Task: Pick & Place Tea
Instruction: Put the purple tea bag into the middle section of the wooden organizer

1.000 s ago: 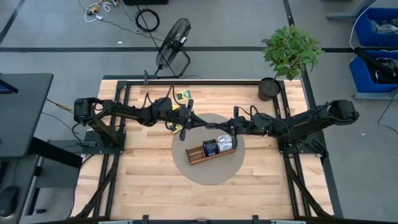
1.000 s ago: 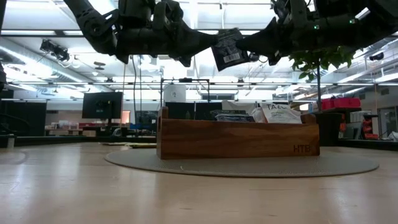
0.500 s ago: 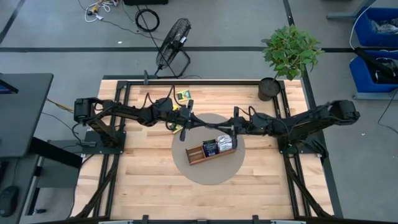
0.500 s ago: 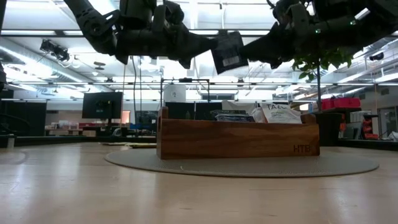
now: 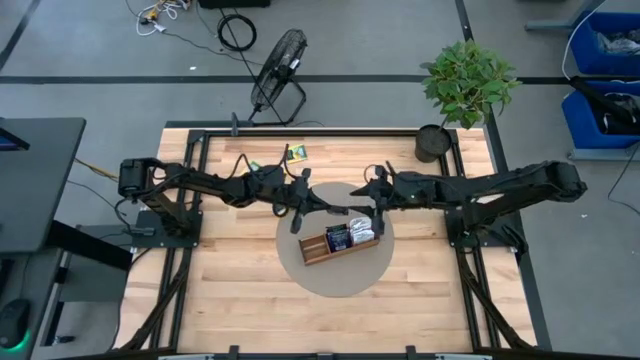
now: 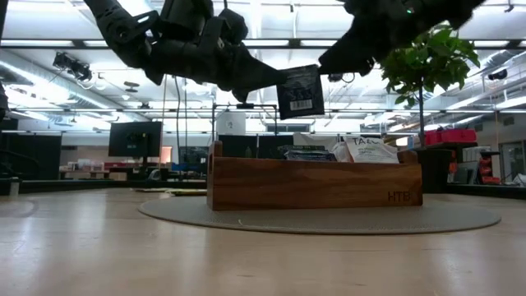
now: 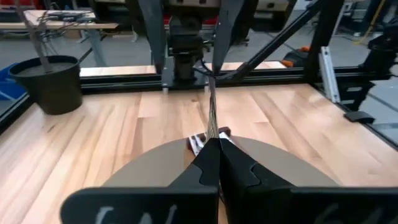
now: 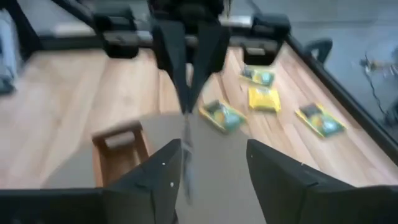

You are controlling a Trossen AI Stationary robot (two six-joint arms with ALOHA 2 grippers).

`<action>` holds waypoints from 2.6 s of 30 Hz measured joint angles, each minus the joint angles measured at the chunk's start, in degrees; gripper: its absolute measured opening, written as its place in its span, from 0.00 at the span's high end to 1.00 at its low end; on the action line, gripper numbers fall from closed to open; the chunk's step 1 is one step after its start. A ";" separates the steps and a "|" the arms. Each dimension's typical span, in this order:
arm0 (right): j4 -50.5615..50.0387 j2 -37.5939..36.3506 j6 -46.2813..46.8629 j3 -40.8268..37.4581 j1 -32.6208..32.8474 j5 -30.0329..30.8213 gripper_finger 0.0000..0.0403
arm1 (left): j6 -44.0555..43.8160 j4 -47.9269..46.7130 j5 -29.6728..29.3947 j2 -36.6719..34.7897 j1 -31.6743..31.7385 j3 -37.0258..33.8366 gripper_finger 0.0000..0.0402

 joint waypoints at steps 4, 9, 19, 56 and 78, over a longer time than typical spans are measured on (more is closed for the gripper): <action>-4.43 2.43 -0.71 4.54 -0.34 -1.94 0.51 | 0.05 -0.43 -2.19 0.00 -0.31 0.00 1.00; -6.73 6.80 -0.71 8.60 -0.76 -4.49 0.51 | 0.08 -0.33 -2.53 0.00 -0.31 0.00 1.00; -8.42 11.40 -3.04 11.50 -1.13 -3.35 0.59 | 0.79 -0.33 -2.53 0.00 -0.31 0.00 1.00; -6.22 4.28 -8.25 5.00 3.26 -1.19 1.00 | 0.81 -6.76 -2.37 -13.74 4.14 -0.13 0.64; 11.15 -4.38 -3.60 -9.21 4.60 -20.00 1.00 | 2.48 7.77 -14.94 -12.03 -8.88 -3.70 0.82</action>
